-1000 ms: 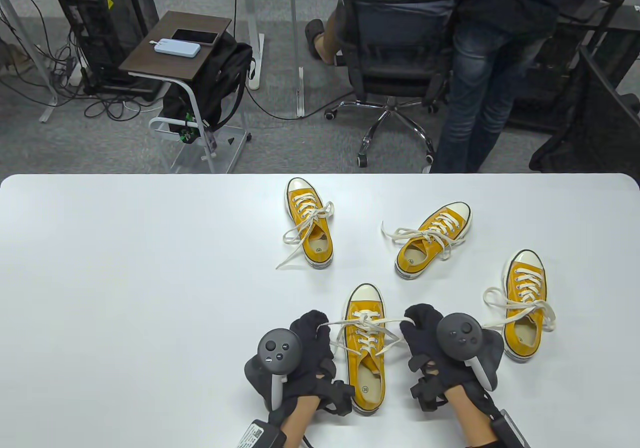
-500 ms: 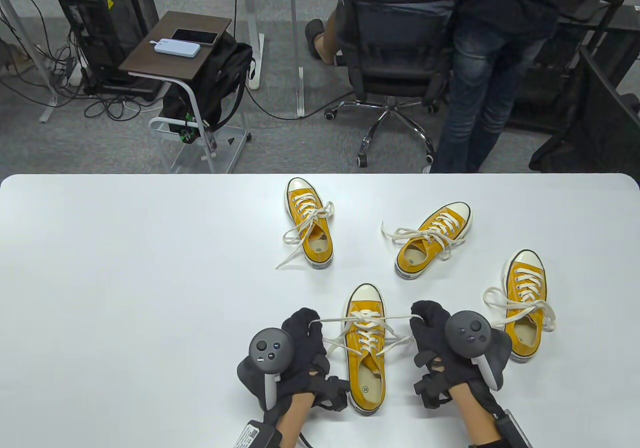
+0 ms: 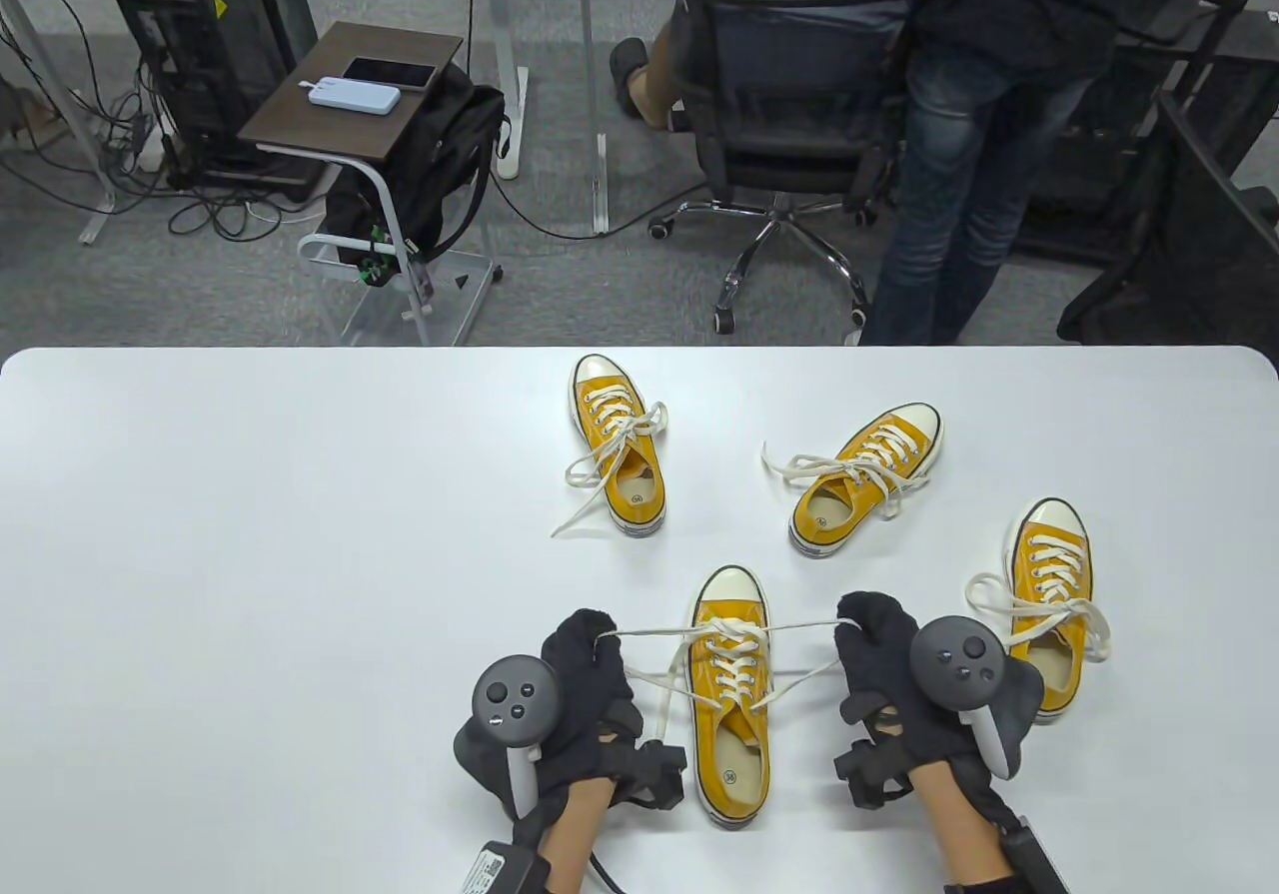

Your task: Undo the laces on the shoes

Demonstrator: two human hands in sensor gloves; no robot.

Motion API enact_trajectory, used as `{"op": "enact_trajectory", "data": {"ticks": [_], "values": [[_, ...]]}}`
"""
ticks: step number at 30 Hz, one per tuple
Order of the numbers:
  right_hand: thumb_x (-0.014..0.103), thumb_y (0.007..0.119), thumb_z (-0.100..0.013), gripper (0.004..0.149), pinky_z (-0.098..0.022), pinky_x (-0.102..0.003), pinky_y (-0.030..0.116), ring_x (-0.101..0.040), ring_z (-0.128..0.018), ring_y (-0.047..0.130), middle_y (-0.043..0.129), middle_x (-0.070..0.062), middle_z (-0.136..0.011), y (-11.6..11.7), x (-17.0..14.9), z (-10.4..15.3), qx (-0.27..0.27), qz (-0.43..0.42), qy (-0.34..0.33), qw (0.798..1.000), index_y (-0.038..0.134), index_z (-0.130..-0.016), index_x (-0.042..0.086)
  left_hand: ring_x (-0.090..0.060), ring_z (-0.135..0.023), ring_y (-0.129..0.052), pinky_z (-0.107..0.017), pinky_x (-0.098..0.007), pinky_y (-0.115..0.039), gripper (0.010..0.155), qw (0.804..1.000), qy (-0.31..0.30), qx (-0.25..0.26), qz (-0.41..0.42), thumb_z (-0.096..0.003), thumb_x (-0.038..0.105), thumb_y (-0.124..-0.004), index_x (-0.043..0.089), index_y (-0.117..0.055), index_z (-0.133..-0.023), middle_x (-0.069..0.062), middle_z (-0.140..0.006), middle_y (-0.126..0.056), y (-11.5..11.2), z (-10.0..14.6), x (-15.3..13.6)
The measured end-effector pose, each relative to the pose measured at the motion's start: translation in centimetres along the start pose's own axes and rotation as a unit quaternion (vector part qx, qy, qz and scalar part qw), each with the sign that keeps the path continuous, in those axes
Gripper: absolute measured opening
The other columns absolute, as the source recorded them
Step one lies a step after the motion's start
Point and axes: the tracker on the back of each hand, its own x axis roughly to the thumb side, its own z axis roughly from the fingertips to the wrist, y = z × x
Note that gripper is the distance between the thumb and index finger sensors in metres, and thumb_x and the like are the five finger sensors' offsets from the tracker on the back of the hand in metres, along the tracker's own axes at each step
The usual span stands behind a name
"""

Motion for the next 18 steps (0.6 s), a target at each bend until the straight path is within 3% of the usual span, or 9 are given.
{"op": "enact_trajectory", "data": {"ticks": [6, 9, 15, 18], "values": [[0.040, 0.085, -0.044, 0.041, -0.032, -0.051, 0.084, -0.035, -0.046, 0.100, 0.093, -0.012, -0.071, -0.6, -0.8, -0.3, -0.010, -0.008, 0.020, 1.000, 0.074, -0.080, 0.023, -0.034, -0.064, -0.093, -0.043, -0.047, -0.082, 0.042, 1.000, 0.009, 0.015, 0.005, -0.0476, 0.048, -0.075, 0.028, -0.079, -0.084, -0.007, -0.086, -0.085, 0.7, -0.3, -0.3], [0.044, 0.083, -0.044, 0.040, -0.032, -0.051, 0.085, -0.035, -0.045, 0.100, 0.094, -0.012, -0.071, -0.8, -1.1, -0.3, -0.016, -0.017, 0.025, 0.999, 0.075, -0.077, 0.024, -0.035, -0.065, -0.093, -0.043, -0.048, -0.082, 0.041, 1.000, 0.011, 0.018, 0.009, -0.0482, 0.048, -0.073, 0.028, -0.079, -0.083, -0.008, -0.087, -0.084, 0.9, -0.4, -0.3], [0.033, 0.080, -0.047, 0.041, -0.032, -0.052, 0.084, -0.035, -0.046, 0.100, 0.093, -0.012, -0.073, -1.2, -1.5, -0.5, -0.018, -0.022, 0.039, 0.999, 0.074, -0.085, 0.020, -0.036, -0.068, -0.091, -0.045, -0.048, -0.081, 0.043, 0.999, 0.018, 0.023, 0.018, -0.0497, 0.035, -0.069, 0.025, -0.072, -0.091, -0.010, -0.093, -0.078, 1.1, -0.5, -0.4], [0.037, 0.082, -0.046, 0.041, -0.032, -0.052, 0.084, -0.035, -0.045, 0.100, 0.093, -0.012, -0.072, -1.7, -2.2, -0.6, -0.027, -0.042, 0.059, 0.997, 0.074, -0.083, 0.020, -0.036, -0.067, -0.091, -0.044, -0.048, -0.081, 0.043, 0.999, 0.032, 0.031, 0.024, -0.0493, 0.042, -0.070, 0.025, -0.073, -0.089, -0.010, -0.091, -0.079, 1.6, -0.7, -0.8]]}}
